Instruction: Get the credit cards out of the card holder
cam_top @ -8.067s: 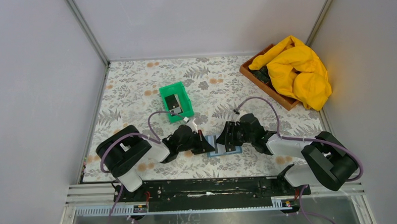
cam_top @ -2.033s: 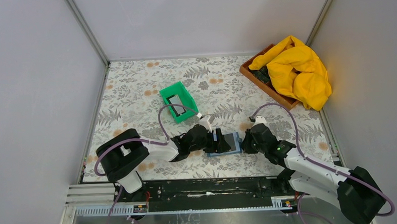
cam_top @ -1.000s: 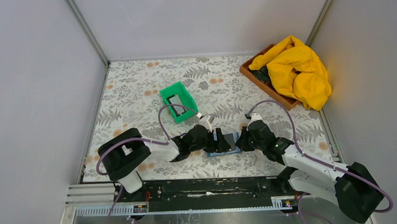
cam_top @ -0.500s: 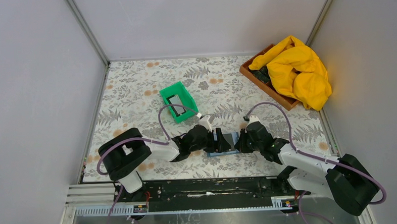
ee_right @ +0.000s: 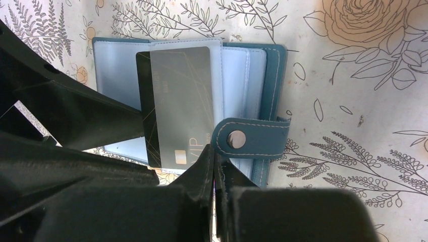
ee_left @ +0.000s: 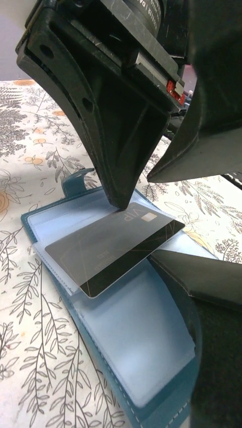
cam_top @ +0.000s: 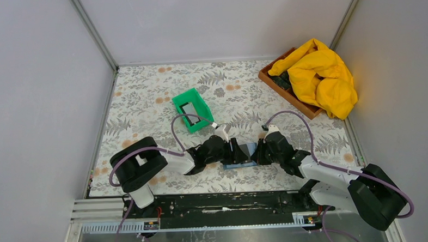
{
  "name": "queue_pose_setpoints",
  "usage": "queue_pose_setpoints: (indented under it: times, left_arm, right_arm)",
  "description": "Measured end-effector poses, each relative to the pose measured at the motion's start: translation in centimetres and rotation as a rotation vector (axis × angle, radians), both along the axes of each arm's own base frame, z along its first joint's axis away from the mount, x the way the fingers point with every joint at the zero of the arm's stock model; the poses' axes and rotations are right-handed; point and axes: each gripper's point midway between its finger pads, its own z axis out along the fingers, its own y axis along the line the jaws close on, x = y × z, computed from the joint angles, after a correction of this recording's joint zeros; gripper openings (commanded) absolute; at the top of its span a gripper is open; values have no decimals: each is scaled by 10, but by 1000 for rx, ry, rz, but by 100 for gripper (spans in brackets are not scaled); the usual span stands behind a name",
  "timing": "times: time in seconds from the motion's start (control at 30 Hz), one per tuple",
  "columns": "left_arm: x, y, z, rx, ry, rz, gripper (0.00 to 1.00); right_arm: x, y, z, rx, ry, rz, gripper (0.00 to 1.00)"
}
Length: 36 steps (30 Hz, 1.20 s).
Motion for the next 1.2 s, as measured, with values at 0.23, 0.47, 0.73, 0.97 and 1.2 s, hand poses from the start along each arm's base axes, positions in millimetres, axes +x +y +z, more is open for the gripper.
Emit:
queue_pose_setpoints:
  times: [0.23,0.47,0.73,0.97,1.2]
  left_arm:
    - [-1,9,-9,13,32,33,21]
    - [0,13,-11,7,42,52,0]
    - [5,14,-8,-14,39,67,0]
    - [7,23,-9,-27,49,81,0]
    - [9,40,-5,-33,41,105,0]
  right_arm:
    - [0,0,0,1,-1,-1,0]
    - [1,1,0,1,-2,-1,0]
    - [2,1,-1,3,-4,-1,0]
    - [3,0,0,4,-3,-9,0]
    - [5,-4,0,1,-1,-23,0]
